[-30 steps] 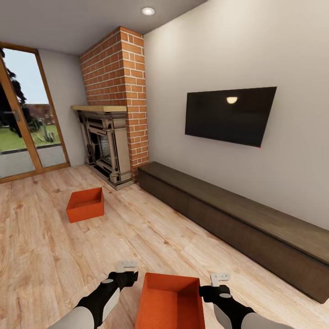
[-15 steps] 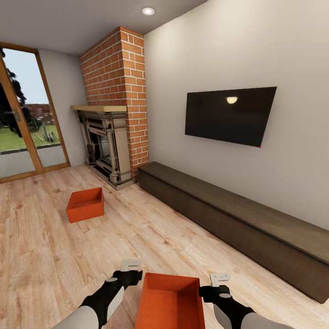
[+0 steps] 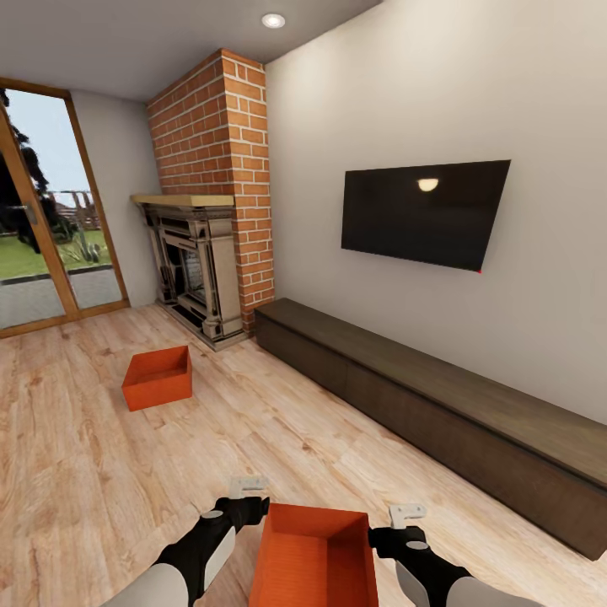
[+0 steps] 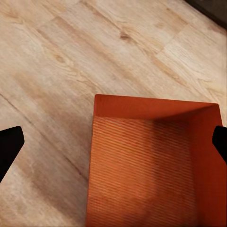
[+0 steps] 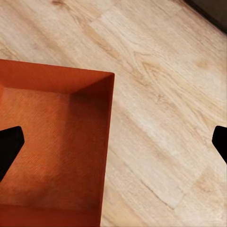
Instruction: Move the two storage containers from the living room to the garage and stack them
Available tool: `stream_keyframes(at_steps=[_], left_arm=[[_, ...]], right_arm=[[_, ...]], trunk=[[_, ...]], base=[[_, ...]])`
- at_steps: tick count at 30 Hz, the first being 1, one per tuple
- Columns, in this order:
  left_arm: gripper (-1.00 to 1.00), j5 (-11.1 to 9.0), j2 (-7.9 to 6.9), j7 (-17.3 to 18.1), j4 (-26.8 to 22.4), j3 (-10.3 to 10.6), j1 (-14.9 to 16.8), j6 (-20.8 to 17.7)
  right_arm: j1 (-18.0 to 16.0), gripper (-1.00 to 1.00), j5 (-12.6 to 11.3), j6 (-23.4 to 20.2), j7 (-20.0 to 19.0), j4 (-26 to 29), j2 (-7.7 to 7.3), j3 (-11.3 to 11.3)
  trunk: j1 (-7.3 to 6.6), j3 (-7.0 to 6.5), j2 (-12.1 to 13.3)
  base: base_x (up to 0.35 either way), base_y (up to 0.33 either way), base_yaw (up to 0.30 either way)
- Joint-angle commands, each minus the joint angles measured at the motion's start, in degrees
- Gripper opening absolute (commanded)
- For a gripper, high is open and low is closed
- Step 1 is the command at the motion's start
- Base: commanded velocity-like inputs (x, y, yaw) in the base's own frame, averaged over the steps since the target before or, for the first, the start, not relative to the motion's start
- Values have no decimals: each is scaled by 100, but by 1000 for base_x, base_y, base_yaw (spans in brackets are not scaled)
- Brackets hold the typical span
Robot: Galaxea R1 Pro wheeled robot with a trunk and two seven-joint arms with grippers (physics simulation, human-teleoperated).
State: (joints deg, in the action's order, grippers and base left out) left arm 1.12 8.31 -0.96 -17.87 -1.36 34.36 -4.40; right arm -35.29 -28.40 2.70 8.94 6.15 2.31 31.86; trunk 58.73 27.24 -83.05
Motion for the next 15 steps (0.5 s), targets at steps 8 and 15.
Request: stream_keyframes(at_steps=[8,15], left_arm=[[100,11,-3,-19,16,-14,1,-35],[100,20,-4,-37,81,-19,1,-34]], right_arm=[[-4,100,-23,34,20,15,26,67],[-4,100,-14,49,62,18,15,84]], trunk=[[175,150,-324],[285,239,-525]], base=[[0,0,0],[0,0,0]])
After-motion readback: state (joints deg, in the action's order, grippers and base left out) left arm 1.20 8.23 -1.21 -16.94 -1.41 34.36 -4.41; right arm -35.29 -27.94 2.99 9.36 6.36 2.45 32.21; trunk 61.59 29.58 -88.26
